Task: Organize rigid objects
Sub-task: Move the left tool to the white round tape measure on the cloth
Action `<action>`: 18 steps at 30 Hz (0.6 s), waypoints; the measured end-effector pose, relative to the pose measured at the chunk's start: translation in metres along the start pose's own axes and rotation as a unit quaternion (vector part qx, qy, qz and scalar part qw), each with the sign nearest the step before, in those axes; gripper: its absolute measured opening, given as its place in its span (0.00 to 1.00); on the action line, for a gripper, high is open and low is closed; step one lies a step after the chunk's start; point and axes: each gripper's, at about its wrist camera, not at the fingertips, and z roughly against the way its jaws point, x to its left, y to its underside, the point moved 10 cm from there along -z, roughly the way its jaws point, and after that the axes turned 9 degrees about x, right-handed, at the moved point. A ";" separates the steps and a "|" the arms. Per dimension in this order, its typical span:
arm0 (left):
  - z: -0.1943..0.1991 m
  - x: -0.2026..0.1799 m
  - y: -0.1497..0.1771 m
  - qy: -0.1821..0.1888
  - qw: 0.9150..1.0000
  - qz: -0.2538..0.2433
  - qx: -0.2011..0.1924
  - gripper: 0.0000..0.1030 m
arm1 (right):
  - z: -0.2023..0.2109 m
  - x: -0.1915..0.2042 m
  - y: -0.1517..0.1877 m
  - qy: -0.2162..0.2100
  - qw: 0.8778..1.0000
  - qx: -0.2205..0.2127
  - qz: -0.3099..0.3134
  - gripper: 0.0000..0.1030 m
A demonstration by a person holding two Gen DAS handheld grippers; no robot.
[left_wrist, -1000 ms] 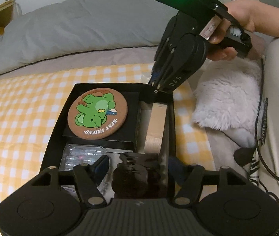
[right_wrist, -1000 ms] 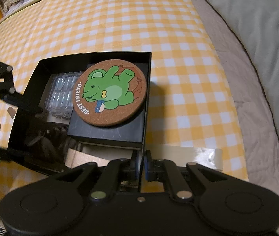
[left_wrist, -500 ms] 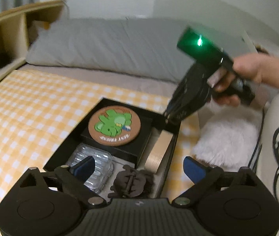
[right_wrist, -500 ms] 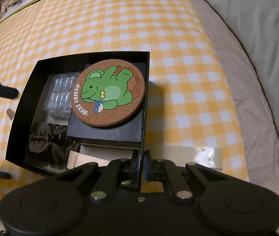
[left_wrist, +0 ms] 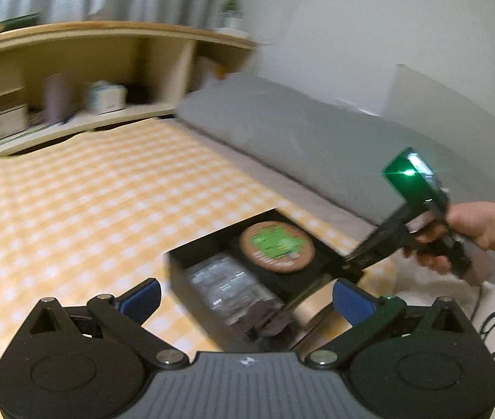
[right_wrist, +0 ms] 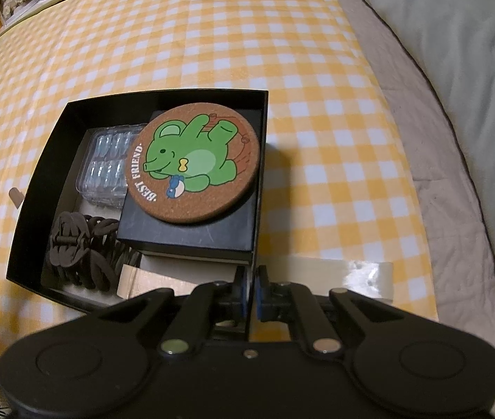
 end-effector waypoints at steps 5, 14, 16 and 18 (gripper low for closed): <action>0.008 0.036 0.028 -0.052 0.998 0.045 0.006 1.00 | -0.002 0.000 0.001 0.002 1.000 0.003 0.004 0.05; 0.006 0.111 0.102 -0.129 0.979 0.148 0.053 1.00 | -0.003 0.000 -0.001 0.010 1.000 0.007 0.011 0.06; 0.005 0.125 0.115 -0.144 0.973 0.170 0.067 1.00 | -0.003 0.000 -0.001 0.010 1.000 0.007 0.011 0.06; 0.005 0.135 0.124 -0.157 0.967 0.183 0.077 1.00 | -0.003 0.000 -0.001 0.010 1.000 0.007 0.012 0.06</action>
